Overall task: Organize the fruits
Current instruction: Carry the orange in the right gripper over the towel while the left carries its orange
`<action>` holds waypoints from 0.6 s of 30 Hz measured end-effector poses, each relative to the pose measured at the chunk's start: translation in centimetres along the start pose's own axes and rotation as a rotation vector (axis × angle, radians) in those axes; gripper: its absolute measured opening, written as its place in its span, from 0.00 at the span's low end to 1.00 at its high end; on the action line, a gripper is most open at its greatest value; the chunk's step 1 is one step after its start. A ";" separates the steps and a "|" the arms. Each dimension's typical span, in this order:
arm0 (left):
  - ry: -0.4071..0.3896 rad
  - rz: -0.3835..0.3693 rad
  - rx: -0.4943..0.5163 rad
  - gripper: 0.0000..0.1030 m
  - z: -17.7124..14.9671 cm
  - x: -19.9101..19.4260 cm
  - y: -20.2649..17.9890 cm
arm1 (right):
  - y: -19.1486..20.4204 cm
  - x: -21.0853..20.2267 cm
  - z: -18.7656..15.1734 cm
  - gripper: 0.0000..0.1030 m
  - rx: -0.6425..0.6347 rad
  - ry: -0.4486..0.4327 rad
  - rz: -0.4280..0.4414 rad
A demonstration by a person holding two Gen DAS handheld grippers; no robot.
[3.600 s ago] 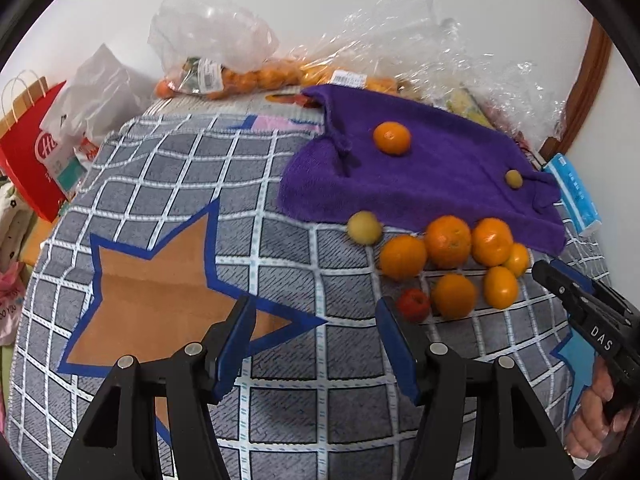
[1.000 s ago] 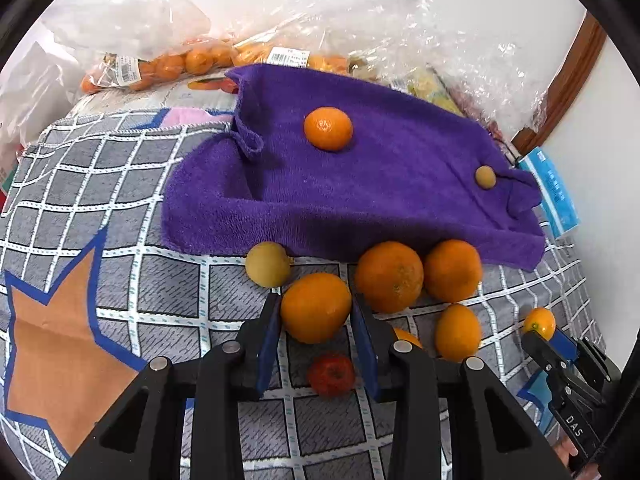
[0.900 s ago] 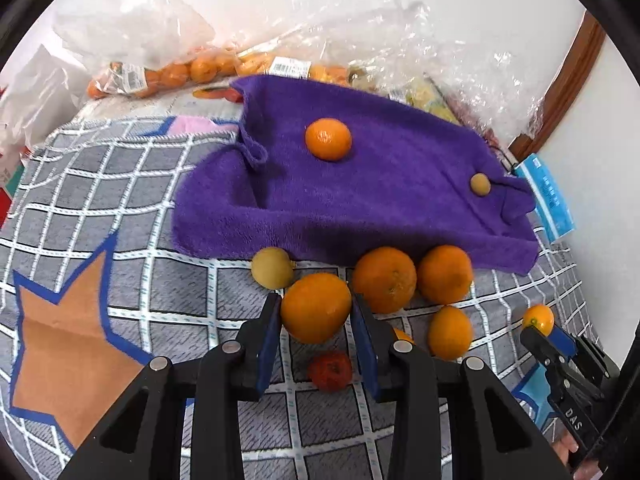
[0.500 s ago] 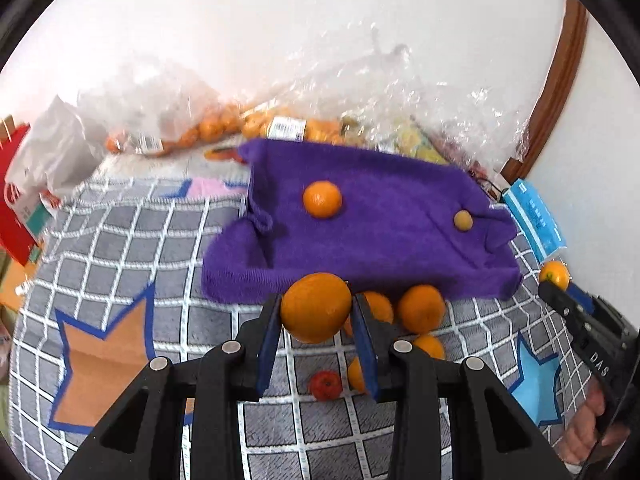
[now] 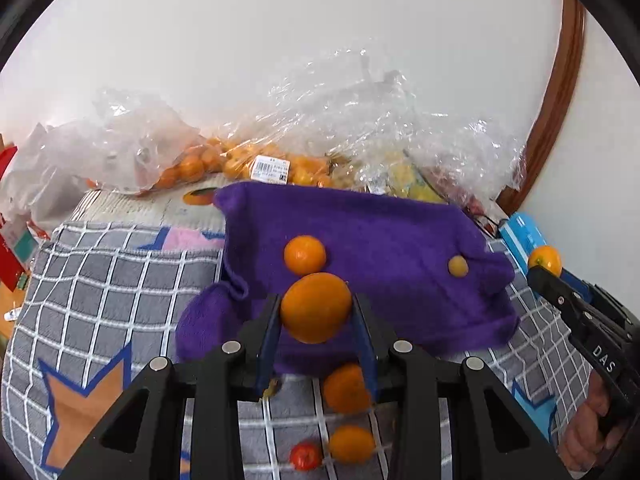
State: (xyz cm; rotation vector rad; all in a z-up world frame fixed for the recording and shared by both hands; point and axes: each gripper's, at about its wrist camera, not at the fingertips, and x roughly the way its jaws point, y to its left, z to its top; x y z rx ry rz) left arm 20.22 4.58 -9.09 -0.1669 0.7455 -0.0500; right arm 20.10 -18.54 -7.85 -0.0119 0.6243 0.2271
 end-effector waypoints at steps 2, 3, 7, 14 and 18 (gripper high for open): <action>-0.001 0.002 -0.005 0.32 0.3 0.9 0.0 | -0.4 0.9 -0.1 0.34 0.011 0.004 0.004; 0.004 0.000 -0.006 0.32 0.5 1.4 -0.1 | -0.6 1.5 -0.1 0.34 0.013 0.010 0.004; 0.014 -0.009 0.006 0.32 0.2 2.5 -0.1 | -1.6 3.2 -0.6 0.34 0.007 0.034 -0.008; 0.037 -0.021 0.003 0.32 -0.4 3.8 0.0 | -3.7 3.2 -0.8 0.34 0.029 0.016 -0.043; 0.042 -0.027 0.000 0.32 -0.6 4.3 0.0 | -4.6 3.5 -0.9 0.34 0.059 0.016 -0.038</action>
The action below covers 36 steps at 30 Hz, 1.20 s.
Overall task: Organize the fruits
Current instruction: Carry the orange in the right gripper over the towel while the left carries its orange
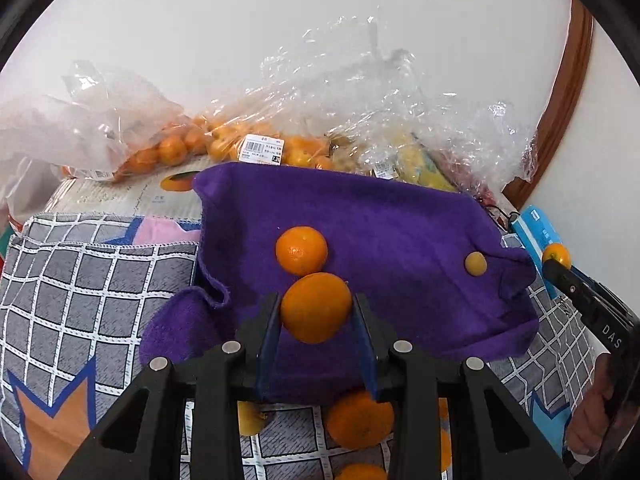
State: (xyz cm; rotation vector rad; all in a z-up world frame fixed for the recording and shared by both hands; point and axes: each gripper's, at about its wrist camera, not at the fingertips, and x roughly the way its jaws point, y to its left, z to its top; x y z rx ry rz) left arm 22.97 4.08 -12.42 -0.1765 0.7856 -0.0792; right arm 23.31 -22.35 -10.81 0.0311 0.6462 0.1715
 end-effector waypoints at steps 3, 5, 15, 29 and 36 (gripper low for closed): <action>0.011 0.005 0.001 0.32 -0.2 0.5 0.0 | 0.1 0.6 -0.2 0.34 0.001 0.018 0.007; 0.024 0.011 0.000 0.32 -0.3 0.9 0.1 | 0.4 1.0 -0.6 0.34 -0.011 0.028 0.029; 0.041 0.007 -0.012 0.32 -0.4 1.5 0.4 | 1.6 3.2 -1.7 0.34 -0.027 0.089 0.052; 0.078 -0.001 -0.004 0.32 -0.7 2.3 0.1 | 2.1 5.2 -2.8 0.34 -0.033 0.143 0.046; 0.094 0.005 0.007 0.32 -0.8 2.7 -0.2 | 2.2 5.7 -2.9 0.34 -0.035 0.160 0.044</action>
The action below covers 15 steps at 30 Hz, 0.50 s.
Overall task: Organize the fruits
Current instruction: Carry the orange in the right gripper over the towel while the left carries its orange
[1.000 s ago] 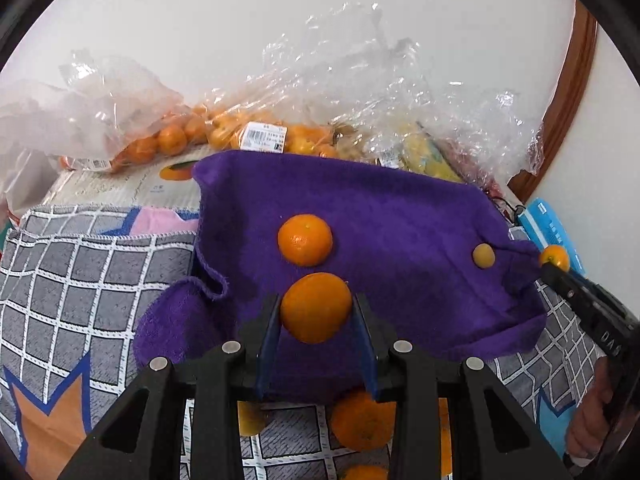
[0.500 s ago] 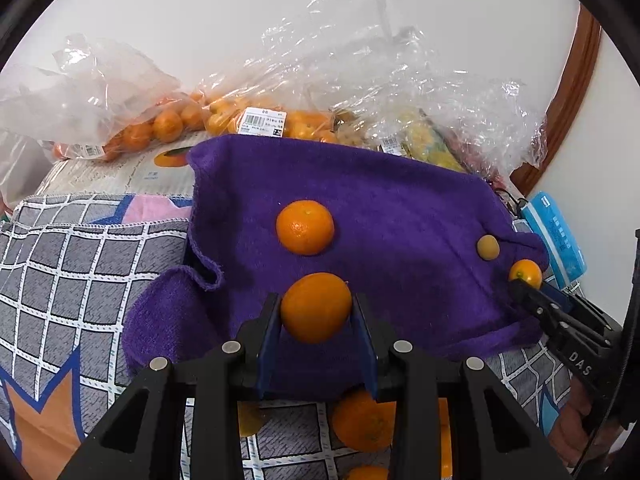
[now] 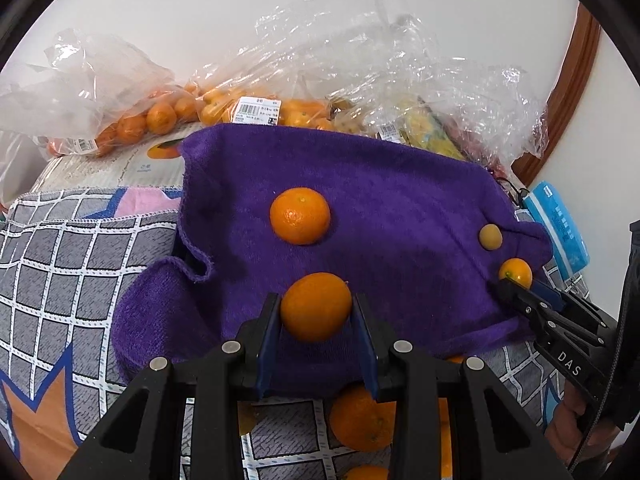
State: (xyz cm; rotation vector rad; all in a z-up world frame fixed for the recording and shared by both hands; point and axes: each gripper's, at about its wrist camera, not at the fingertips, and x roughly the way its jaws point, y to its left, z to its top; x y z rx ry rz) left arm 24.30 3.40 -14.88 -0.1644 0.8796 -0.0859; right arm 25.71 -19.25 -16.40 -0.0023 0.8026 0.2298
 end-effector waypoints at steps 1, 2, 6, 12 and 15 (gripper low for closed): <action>0.007 0.000 -0.001 0.32 0.0 0.1 0.0 | 0.1 0.1 0.0 0.34 -0.001 0.002 0.000; 0.007 0.003 0.001 0.32 -0.1 0.2 0.0 | 0.1 0.1 0.0 0.34 -0.003 0.004 0.000; 0.007 0.008 0.007 0.32 -0.1 0.2 -0.1 | 0.1 0.2 -0.1 0.34 -0.002 0.007 -0.009; 0.006 0.011 0.010 0.33 -0.1 0.2 -0.1 | 0.2 0.4 -0.1 0.35 -0.009 0.011 -0.015; 0.005 0.015 0.010 0.33 -0.1 0.2 -0.2 | 0.2 0.4 -0.1 0.35 -0.009 0.011 -0.017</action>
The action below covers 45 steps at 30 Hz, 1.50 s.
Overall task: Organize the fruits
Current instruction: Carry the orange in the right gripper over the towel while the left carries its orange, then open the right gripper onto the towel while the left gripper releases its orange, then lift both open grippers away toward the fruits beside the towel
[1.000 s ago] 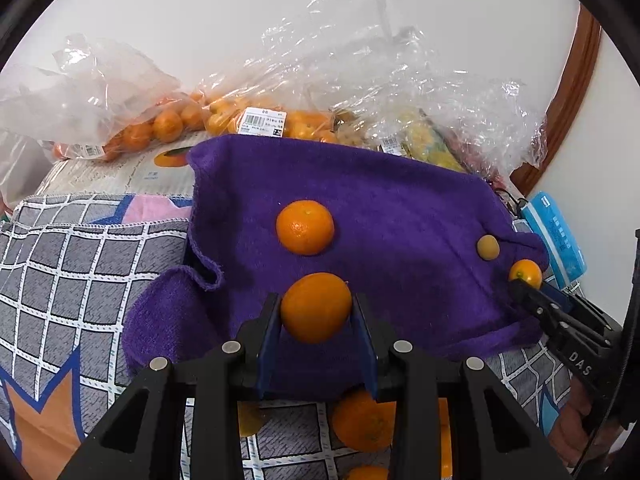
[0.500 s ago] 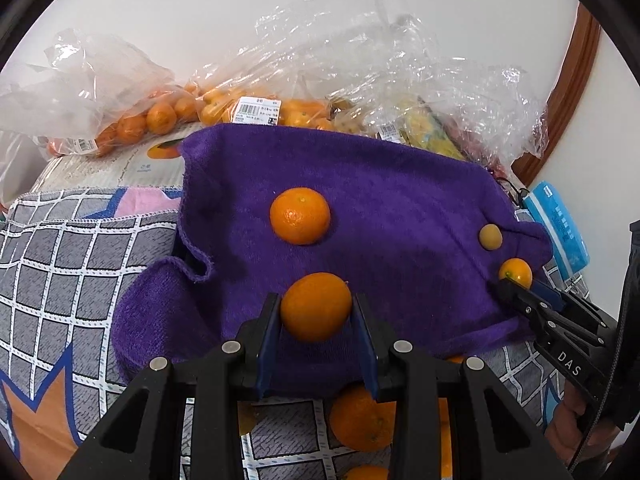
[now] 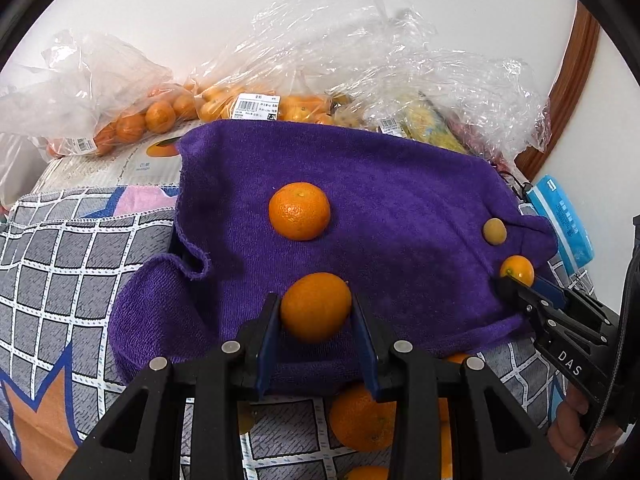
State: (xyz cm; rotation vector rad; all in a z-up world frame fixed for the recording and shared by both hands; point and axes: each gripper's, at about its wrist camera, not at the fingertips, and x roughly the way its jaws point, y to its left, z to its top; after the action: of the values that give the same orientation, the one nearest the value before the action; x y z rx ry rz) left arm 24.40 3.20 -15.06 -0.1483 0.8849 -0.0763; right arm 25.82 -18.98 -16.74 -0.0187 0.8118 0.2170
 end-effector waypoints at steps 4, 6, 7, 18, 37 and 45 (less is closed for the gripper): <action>-0.001 -0.008 0.011 0.33 0.0 -0.1 -0.2 | 0.0 0.0 -0.1 0.35 -0.003 -0.001 -0.005; -0.002 -0.009 0.018 0.33 -0.1 -0.1 -0.4 | 0.0 -0.1 -0.1 0.36 -0.004 -0.004 -0.008; -0.003 -0.011 0.021 0.33 -0.1 -0.1 -0.5 | 0.0 -0.2 -0.1 0.38 -0.004 -0.008 -0.008; -0.048 -0.034 0.008 0.46 0.2 -1.5 -0.5 | -0.2 -1.5 0.0 0.46 0.020 -0.067 -0.025; -0.181 -0.095 0.009 0.46 0.7 -8.8 -0.8 | 2.7 -9.6 1.0 0.49 0.015 -0.158 -0.040; -0.179 -0.088 0.014 0.46 -0.2 -12.3 -0.1 | 3.9 -10.5 -1.0 0.49 0.042 -0.110 -0.006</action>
State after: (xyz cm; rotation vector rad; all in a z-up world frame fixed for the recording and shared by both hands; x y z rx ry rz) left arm 16.52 4.69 -5.77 -0.1784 0.6986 -0.1492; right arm 17.35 -17.24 -9.56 0.0301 0.7066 0.1940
